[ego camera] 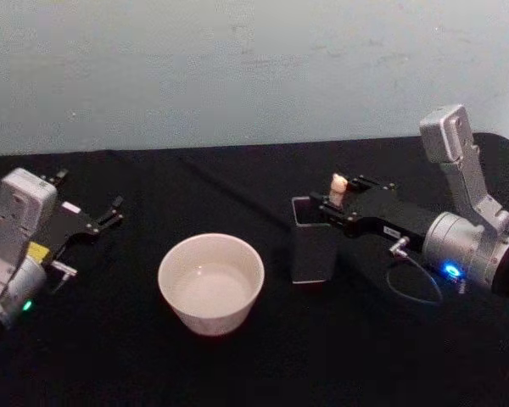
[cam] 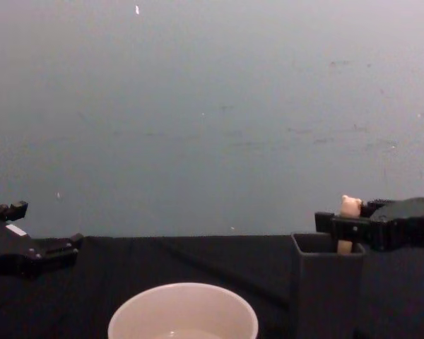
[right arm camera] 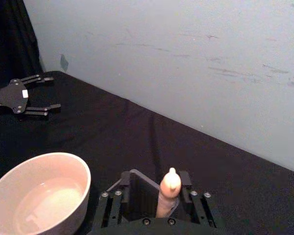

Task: Pick up the stirring spoon with one hand, stir inside the cup, then place it back in its original position.

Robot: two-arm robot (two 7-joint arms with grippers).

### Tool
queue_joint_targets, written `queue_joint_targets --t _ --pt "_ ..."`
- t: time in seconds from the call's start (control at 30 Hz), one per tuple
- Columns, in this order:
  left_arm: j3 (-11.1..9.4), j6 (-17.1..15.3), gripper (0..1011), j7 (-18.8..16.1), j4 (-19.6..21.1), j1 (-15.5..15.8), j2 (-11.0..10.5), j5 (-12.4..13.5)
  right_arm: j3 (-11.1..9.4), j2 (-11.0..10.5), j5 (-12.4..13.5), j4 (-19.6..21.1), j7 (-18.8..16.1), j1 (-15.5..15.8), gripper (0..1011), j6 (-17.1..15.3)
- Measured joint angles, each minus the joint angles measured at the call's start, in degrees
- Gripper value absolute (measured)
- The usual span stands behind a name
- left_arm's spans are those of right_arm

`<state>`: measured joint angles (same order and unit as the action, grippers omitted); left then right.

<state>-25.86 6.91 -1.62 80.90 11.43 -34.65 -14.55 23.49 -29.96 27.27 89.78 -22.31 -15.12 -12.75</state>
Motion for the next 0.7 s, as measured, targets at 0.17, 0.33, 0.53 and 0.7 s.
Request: queue_joint_targets --t 0.17,0.33,0.53,0.7 --pt "0.00 0.00 1001 0.00 0.00 0.00 0.00 0.00 0.00 0.00 0.02 0.00 0.00 0.00 746 0.02" --pt "0.00 0.00 1001 0.00 0.00 0.00 0.00 0.00 0.00 0.00 0.05 0.00 0.01 0.00 875 0.03" --pt "0.00 0.00 1001 0.00 0.00 0.00 0.00 0.00 0.00 0.00 0.06 0.00 0.00 0.00 1002 0.03" --pt "0.00 0.00 1002 0.00 0.00 0.00 0.00 0.00 0.00 0.00 0.06 0.00 0.01 0.00 1003 0.03"
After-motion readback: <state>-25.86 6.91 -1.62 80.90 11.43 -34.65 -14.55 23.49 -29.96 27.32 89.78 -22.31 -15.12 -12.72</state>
